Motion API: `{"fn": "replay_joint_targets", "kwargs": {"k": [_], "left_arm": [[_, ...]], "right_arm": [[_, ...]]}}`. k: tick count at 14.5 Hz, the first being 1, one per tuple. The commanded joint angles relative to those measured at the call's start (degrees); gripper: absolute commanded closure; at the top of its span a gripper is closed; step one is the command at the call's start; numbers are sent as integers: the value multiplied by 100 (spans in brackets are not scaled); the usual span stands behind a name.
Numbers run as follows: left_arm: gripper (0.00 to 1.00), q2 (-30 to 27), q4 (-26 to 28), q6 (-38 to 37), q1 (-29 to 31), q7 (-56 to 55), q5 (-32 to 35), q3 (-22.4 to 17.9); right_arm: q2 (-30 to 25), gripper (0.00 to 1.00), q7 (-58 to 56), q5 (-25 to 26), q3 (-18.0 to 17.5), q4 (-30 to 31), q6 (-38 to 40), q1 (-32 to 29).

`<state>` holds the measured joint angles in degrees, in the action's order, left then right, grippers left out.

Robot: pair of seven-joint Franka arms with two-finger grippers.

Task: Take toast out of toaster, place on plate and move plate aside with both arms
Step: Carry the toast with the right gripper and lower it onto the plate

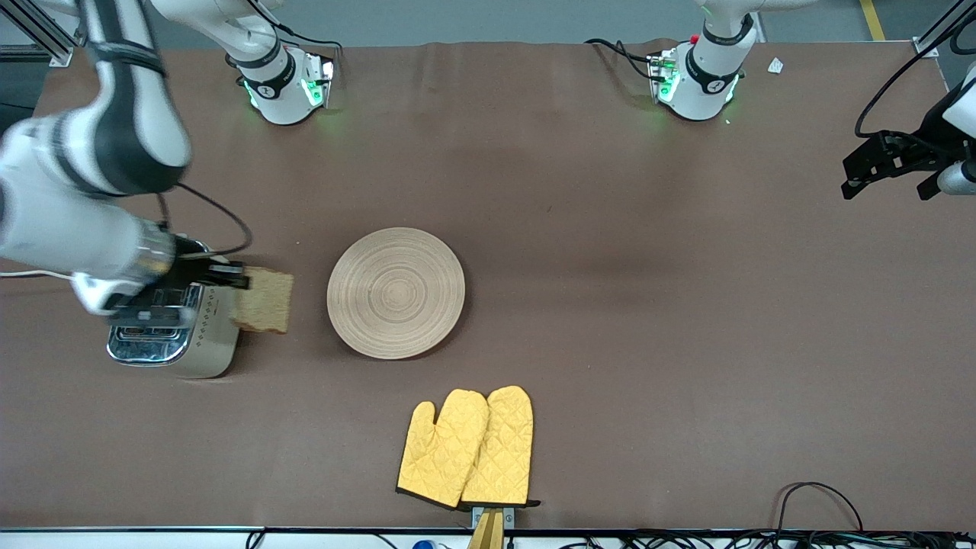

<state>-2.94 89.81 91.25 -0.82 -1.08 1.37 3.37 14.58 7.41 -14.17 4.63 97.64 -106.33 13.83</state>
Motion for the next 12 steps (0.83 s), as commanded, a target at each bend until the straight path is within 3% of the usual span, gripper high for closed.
{"fn": "replay_joint_targets", "kwargs": {"k": [1,3,5,8,12], "left_arm": [[0,-4,-51,-73,3,11,118,23],[0,-4,-51,-73,3,11,118,14],[0,-4,-51,-73,3,11,118,14],[0,31,-42,-73,-6,3,118,14],[0,66,-51,-73,-6,-32,118,14]], "right_arm": [[43,100,445,-391,47,334,-414,802],[229,100,637,-902,56,352,-808,1146],[457,100,902,-930,56,491,-1195,1463],[511,100,763,-939,56,1606,-2757,1535],[800,100,-334,-939,65,1723,-2754,1123]]}}
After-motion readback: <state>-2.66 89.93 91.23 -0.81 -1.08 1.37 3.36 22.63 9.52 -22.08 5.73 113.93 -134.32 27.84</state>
